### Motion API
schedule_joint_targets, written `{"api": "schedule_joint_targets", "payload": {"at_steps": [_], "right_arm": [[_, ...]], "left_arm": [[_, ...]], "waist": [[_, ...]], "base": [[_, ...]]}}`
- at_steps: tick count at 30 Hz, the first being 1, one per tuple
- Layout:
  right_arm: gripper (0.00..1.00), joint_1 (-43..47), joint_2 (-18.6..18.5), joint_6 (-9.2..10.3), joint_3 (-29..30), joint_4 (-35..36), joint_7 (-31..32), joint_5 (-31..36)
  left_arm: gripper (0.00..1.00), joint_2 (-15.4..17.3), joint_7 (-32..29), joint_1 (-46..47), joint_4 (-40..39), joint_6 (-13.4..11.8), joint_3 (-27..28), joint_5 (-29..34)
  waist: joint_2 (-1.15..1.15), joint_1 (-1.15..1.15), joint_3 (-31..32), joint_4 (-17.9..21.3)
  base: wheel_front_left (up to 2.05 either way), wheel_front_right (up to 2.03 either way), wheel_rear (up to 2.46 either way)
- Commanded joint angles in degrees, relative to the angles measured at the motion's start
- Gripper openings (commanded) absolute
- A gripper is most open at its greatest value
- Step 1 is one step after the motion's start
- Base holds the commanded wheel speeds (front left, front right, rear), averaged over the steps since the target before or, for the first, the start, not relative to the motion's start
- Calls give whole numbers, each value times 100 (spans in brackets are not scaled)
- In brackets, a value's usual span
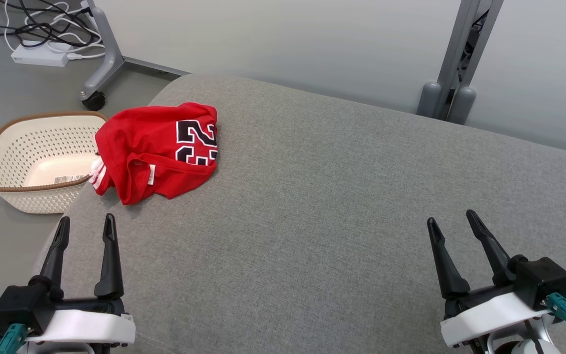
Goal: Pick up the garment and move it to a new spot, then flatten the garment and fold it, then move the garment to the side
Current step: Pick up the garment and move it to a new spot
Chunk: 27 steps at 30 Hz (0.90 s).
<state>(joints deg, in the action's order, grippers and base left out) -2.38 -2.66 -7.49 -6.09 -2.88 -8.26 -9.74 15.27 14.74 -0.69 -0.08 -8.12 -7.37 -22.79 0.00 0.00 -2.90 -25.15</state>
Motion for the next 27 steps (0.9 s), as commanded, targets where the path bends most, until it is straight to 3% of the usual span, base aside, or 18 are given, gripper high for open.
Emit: {"api": "schedule_joint_targets", "payload": {"at_steps": [1, 17, 23, 27], "right_arm": [[100, -67, -39, -2, 1, -23, -41, -40], [100, -202, -40, -2, 36, 101, 42, 65], [100, -348, -38, -2, 44, 233, 136, 170], [100, -455, -40, -2, -15, 315, 204, 236]], "left_arm": [[100, 4, 30, 101, 10, 33, 32, -7], [100, 36, 33, 609, -410, 103, 251, 106], [100, 489, -58, 1651, -944, 140, 597, 230], [100, 787, -351, 2255, -850, 218, 723, 193]], "waist": [[0, 0, -2, -2], [0, 0, -253, 75], [0, 0, -590, 222], [0, 0, -828, 365]], "base": [[0, 0, 0], [0, 0, 0], [0, 0, 0], [0, 0, 0]]}}
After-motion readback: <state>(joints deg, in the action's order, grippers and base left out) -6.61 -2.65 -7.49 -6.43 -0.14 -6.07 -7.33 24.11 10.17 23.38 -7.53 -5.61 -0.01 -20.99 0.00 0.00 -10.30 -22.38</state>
